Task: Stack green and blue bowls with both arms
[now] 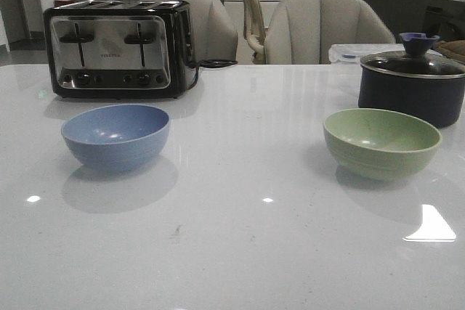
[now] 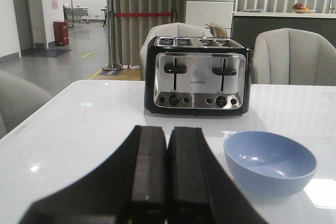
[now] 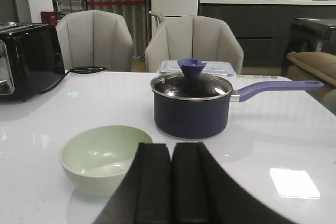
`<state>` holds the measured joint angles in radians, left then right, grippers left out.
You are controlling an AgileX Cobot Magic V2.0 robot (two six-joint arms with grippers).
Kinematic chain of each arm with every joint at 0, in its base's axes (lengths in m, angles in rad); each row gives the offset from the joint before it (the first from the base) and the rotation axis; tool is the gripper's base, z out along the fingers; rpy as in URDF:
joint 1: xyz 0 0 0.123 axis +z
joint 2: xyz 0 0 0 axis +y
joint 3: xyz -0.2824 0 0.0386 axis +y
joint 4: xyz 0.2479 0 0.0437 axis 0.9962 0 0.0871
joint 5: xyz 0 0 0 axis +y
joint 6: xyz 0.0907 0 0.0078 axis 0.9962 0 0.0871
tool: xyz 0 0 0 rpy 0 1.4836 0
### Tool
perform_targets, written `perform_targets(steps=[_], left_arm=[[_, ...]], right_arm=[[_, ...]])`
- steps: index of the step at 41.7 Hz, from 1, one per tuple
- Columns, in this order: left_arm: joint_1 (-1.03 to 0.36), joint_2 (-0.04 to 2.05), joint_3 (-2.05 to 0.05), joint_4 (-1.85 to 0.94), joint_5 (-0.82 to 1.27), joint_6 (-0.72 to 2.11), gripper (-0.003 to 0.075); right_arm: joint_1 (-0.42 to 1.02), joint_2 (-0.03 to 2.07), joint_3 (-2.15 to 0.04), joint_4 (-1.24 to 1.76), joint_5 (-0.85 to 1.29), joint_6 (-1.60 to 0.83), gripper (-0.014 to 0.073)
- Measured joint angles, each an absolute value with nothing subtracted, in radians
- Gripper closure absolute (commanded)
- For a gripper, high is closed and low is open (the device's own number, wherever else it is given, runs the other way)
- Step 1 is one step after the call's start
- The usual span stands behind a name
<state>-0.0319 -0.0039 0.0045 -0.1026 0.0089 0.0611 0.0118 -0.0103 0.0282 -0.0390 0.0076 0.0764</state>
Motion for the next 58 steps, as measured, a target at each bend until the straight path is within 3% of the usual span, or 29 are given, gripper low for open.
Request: perform_targets(steps=[35,41,48,58], left_arm=[[-0.032,-0.004,0.005,-0.098,-0.005,0.061,0.0619],[-0.032,-0.004,-0.011,-0.093,-0.042,0.061,0.0619],[-0.032,-0.004,-0.183,-0.092,0.006,0.061,0.0619],[-0.032,0.117,-0.495,-0.077,0.182,0.061,0.0619]], right_arm=[[0.012,-0.01,0.026,-0.039,0.01,0.076,0.0559],[0.012,-0.01,-0.067,-0.039,0.071,0.076,0.0559],[0.012,-0.006,-0.272,-0.051,0.196,0.076,0.0559],[0.012,0.176,-0.534,-0.053,0.365,0.076,0.0559]])
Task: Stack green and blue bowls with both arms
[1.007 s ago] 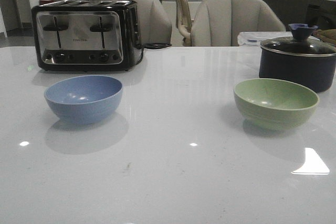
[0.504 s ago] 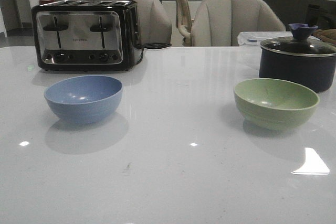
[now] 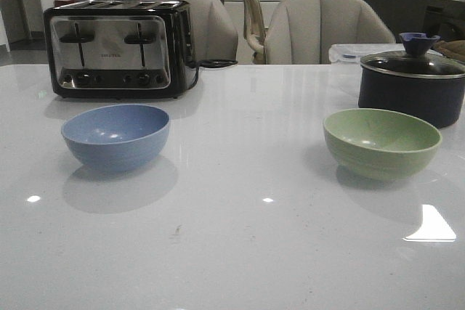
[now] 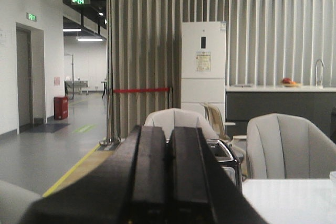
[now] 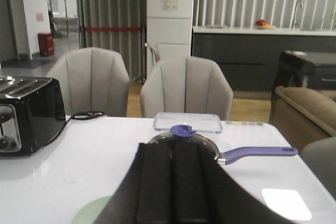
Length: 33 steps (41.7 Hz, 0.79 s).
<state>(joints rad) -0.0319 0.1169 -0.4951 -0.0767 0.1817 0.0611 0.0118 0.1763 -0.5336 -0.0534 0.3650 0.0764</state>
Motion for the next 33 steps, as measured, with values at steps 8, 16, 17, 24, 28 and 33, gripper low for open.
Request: perform_targets(steps=[8,16,17,24,28,33], left_arm=[[-0.032,0.275,-0.612,-0.074,0.377,0.061,0.0619],[-0.032,0.401,-0.591,-0.074,0.457,0.061,0.0619],[-0.032,0.416,-0.585,-0.074,0.465,0.061,0.0619],[-0.032,0.487,-0.558,-0.074,0.518,0.061,0.0619],[-0.032,0.518,-0.547,-0.074,0.527,0.061,0.0603],[-0.032,0.546,-0.541,-0.074,0.53,0.061,0.0437]], right_arm=[[0.012,0.353,-0.638,-0.056,0.511,0.076,0.0559],[0.012,0.508,-0.64,-0.056,0.634,0.076,0.0559],[0.012,0.529,-0.64,-0.056,0.648,0.076,0.0559],[0.012,0.643,-0.64,-0.058,0.699,0.076,0.0559],[0.012,0.697,-0.64,-0.061,0.708,0.076,0.0508],[0.012,0.739,-0.64,-0.064,0.709,0.076,0.0262]])
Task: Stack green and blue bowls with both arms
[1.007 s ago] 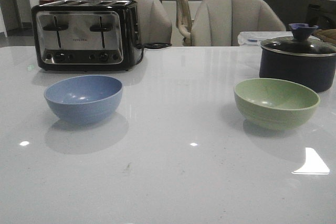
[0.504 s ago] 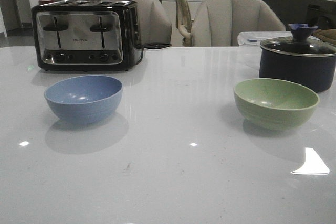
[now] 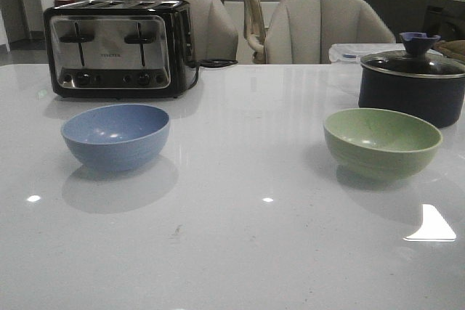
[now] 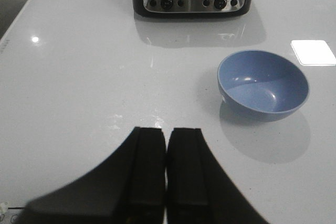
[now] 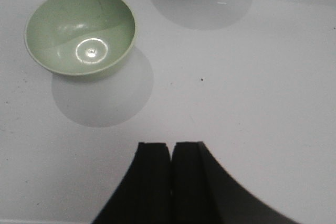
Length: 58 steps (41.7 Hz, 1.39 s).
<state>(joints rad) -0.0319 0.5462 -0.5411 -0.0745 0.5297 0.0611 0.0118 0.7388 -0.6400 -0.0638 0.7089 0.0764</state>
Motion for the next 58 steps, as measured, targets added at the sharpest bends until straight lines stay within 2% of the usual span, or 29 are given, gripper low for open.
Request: perform_targets(steps=[1,4,7,17,52,55,58], left_arm=[[-0.032,0.547,-0.541,-0.074,0.53,0.061,0.0375],[-0.032,0.554,-0.541,-0.074,0.53,0.061,0.0235],[-0.032,0.554,-0.541,-0.074,0.53,0.061,0.0169],[-0.032,0.556,-0.541,-0.074,0.53,0.061,0.0168],[-0.032,0.556,-0.541,-0.074,0.53,0.061,0.0168],[-0.032,0.556,-0.541,-0.074,0.53,0.061,0.0168],[-0.032,0.556,-0.541,-0.074,0.53,0.061,0.0168]], right_arm=[[0.012,0.746,-0.64,-0.064,0.709,0.076,0.0193],[0.012,0.758,-0.64,-0.066,0.709,0.076,0.0058],[0.012,0.766,-0.64,-0.067,0.709,0.076,0.0002],[0.012,0.874,-0.677,-0.05,0.697,0.076,0.0006],[0.012,1.776,-1.202,0.095,0.666,0.007,0.0008],[0.012,1.825,-1.24,0.095,0.681,0.0,0.0047],[0.012,1.864,-1.274,0.096,0.705,0.0,0.0121]])
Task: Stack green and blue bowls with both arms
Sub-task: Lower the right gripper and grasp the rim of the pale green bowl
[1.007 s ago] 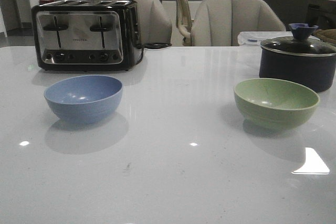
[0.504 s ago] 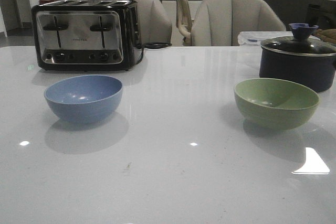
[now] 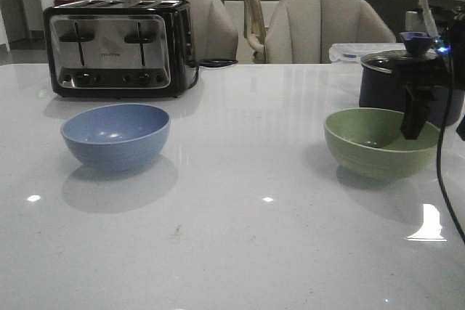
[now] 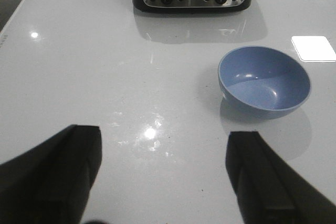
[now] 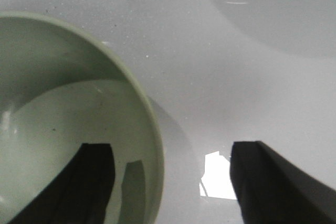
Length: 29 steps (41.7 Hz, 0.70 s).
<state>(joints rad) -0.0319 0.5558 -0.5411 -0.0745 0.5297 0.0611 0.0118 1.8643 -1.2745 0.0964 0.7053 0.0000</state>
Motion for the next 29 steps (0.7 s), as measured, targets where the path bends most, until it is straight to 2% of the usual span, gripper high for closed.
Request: perform_targets(steps=[7,17,20,29], left_arm=[[-0.032,0.557,-0.541,-0.074,0.53,0.061,0.0168],[-0.032,0.558,-0.541,-0.074,0.53,0.061,0.0168],[-0.032,0.558,-0.541,-0.074,0.53,0.061,0.0168],[-0.032,0.558,-0.541,-0.074,0.53,0.061,0.0168]], right_arm=[[0.014,1.914,-1.311,0.096,0.734,-0.005,0.0321],[0.018,1.922,-1.321,0.112,0.74,0.0,0.0529],[0.02,1.915,-1.328,0.112,0.744,-0.007,0.0561],[0.059,1.872,-1.387,0.096,0.806,-0.029,0.0559]])
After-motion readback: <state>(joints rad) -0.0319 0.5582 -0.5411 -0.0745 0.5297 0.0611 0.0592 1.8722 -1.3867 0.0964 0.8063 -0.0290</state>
